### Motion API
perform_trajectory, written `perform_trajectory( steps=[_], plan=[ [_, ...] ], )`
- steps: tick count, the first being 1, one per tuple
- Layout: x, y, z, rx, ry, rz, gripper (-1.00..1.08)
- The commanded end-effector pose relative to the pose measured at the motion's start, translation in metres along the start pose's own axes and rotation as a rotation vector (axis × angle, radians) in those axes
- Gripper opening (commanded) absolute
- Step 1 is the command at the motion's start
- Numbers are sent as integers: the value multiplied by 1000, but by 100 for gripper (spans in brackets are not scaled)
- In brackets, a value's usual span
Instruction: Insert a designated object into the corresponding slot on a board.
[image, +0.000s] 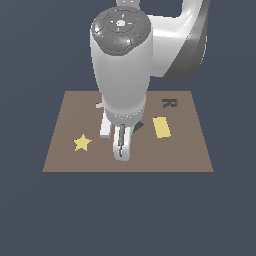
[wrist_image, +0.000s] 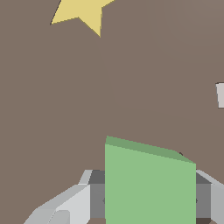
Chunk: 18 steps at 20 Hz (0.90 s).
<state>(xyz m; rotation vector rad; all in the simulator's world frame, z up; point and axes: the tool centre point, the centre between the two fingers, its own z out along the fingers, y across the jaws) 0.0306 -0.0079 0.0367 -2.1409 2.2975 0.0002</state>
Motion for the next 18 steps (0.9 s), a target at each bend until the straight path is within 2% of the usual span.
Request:
perform_trajectory(
  steps=[1, 9, 18],
  plan=[
    [-2, 7, -1, 1, 0, 104, -100],
    [-10, 22, -2, 1, -1, 361, -100],
    [-19, 31, -3, 0, -1, 536, -100]
  ],
)
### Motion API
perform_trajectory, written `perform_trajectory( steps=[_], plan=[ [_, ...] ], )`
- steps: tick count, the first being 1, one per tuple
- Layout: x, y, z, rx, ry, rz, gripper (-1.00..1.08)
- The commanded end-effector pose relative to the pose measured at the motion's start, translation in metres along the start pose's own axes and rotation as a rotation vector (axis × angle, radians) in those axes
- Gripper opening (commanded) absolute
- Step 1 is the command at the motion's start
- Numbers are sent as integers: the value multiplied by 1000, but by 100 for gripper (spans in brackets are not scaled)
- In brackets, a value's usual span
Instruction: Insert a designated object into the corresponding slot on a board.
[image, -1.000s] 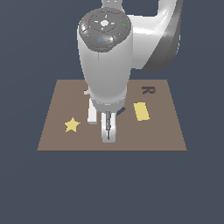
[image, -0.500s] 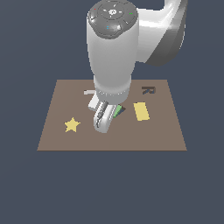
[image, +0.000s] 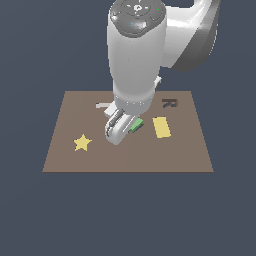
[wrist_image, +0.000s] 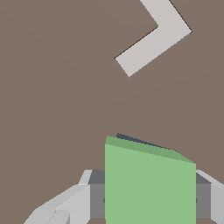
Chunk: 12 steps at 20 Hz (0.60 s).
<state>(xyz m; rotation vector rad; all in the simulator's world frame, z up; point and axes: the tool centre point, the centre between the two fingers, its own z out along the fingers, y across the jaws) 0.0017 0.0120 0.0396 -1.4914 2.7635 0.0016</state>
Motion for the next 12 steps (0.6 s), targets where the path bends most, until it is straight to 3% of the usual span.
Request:
perform_trajectory(
  steps=[1, 12],
  plan=[
    [-1, 2, 0, 0, 0, 38, -100],
    [-3, 5, 0, 0, 0, 83, -100]
  ],
)
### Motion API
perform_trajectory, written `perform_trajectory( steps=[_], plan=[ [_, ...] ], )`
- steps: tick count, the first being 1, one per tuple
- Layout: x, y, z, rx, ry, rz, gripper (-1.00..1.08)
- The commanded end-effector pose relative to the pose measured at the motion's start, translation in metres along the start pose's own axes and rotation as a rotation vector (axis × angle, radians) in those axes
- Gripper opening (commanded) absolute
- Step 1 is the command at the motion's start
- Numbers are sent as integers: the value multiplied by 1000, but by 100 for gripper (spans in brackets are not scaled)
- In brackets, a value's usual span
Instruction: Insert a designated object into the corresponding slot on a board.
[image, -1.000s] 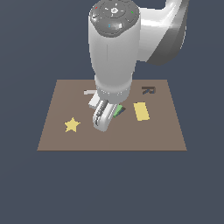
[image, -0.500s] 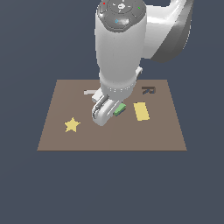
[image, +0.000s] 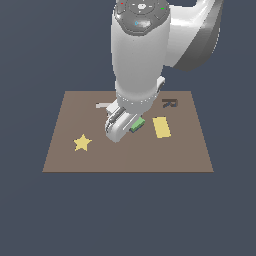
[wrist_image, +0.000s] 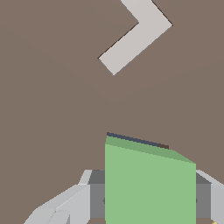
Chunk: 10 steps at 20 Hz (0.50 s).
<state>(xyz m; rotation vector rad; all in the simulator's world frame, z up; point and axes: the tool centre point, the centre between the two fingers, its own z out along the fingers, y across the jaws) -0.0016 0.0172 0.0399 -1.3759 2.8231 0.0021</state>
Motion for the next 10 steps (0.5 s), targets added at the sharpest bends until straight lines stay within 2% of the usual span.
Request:
perform_trajectory(
  steps=[1, 6, 7, 10],
  plan=[
    [0, 0, 1, 0, 0, 1, -100],
    [0, 0, 10, 1, 0, 4, -100],
    [0, 0, 10, 1, 0, 4, 100],
    [0, 0, 10, 1, 0, 4, 100]
  ],
)
